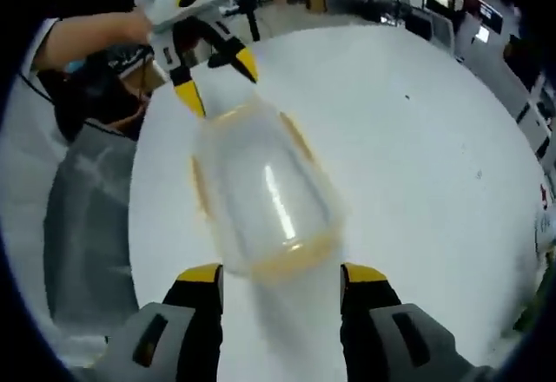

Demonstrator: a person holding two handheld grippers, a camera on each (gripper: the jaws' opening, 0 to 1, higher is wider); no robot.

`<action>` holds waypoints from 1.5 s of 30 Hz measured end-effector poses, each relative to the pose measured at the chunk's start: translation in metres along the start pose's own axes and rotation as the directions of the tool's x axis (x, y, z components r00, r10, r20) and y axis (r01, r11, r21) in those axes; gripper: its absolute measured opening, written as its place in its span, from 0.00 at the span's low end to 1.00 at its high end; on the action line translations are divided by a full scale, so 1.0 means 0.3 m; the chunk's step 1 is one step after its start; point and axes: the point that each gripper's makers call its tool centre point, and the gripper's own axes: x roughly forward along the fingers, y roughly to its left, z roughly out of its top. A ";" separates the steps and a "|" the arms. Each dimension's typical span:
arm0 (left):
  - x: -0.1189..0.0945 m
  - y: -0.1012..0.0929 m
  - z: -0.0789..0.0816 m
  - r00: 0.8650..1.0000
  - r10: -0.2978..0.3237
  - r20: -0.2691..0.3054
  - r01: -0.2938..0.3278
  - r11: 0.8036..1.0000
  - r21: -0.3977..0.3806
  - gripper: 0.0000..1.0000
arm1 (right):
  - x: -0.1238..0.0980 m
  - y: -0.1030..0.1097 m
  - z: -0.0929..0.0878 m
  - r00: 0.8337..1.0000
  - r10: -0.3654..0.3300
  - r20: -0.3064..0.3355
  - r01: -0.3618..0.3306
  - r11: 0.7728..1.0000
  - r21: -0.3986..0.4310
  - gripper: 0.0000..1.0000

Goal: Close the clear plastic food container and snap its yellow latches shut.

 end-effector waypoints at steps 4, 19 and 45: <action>-0.002 -0.002 0.010 0.999 0.030 0.010 -0.029 0.994 -0.103 0.48 | -0.004 -0.004 0.031 0.998 -0.020 0.056 0.014 0.995 0.094 0.53; 0.017 -0.009 -0.036 0.995 0.094 0.032 -0.074 0.912 -0.403 0.49 | 0.004 -0.045 0.046 0.986 -0.147 0.078 0.114 0.937 0.331 0.53; 0.074 -0.085 -0.019 0.991 0.077 0.108 0.004 0.796 -0.606 0.49 | 0.069 -0.004 0.047 0.969 -0.199 0.149 0.063 0.777 0.627 0.52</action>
